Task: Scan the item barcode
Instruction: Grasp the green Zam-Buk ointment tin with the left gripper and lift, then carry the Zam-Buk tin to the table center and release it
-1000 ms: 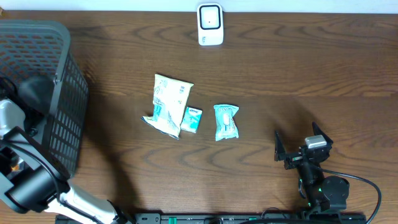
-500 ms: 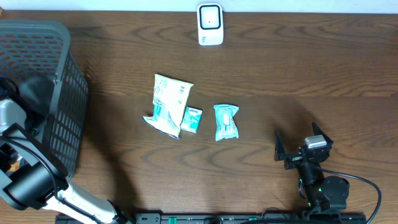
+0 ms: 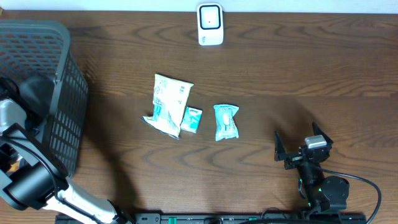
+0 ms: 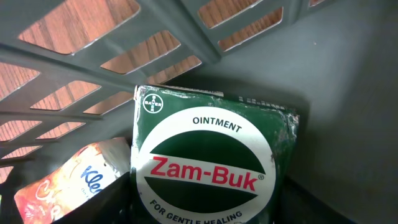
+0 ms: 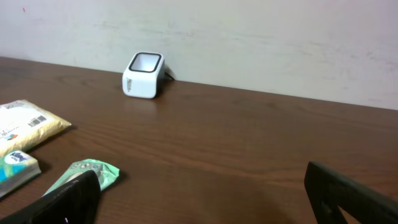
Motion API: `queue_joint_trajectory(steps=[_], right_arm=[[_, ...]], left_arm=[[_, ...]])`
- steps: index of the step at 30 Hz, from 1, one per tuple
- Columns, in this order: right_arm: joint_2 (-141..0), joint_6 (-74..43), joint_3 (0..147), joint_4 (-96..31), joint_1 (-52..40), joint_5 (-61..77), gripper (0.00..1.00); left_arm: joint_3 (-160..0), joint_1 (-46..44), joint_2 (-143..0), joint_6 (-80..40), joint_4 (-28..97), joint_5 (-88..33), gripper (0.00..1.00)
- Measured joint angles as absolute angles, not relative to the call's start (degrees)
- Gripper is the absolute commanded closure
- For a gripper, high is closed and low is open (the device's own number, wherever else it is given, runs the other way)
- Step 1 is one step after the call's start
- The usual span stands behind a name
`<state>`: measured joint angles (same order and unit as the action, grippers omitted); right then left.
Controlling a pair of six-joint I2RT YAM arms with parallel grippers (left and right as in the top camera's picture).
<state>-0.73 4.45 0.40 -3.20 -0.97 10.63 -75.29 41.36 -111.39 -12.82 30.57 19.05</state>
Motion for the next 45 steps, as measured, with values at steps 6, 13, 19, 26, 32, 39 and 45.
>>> queue_joint_trajectory(steps=[6,13,19,26,32,39,45], right_arm=[[-0.73,4.45,0.40,-3.18,-0.97,10.63,0.01],[-0.73,4.45,0.40,-3.18,-0.97,10.61,0.01],[-0.73,4.45,0.38,-3.20,-0.97,10.63,0.01],[-0.73,4.45,0.38,-3.20,-0.97,10.63,0.01],[-0.73,4.45,0.38,-3.20,-0.97,10.61,0.01],[-0.73,4.45,0.40,-3.18,-0.97,10.61,0.01],[-0.73,4.45,0.38,-3.20,-0.97,10.61,0.01]], left_arm=[[-75.22,41.36,-106.15,-12.82,30.85,18.35,0.39],[-75.24,41.36,-89.65,-12.84,29.80,15.97,0.39],[-75.24,41.36,-77.62,-12.84,28.12,4.91,0.39],[-75.24,41.36,-66.11,-13.52,28.62,-14.09,0.39],[-75.29,38.46,-59.77,-13.63,34.06,-28.91,0.39],[-75.29,25.02,-60.99,-13.69,42.50,-34.57,0.39],[-75.29,10.46,-65.14,-13.67,43.53,-35.51,0.40]])
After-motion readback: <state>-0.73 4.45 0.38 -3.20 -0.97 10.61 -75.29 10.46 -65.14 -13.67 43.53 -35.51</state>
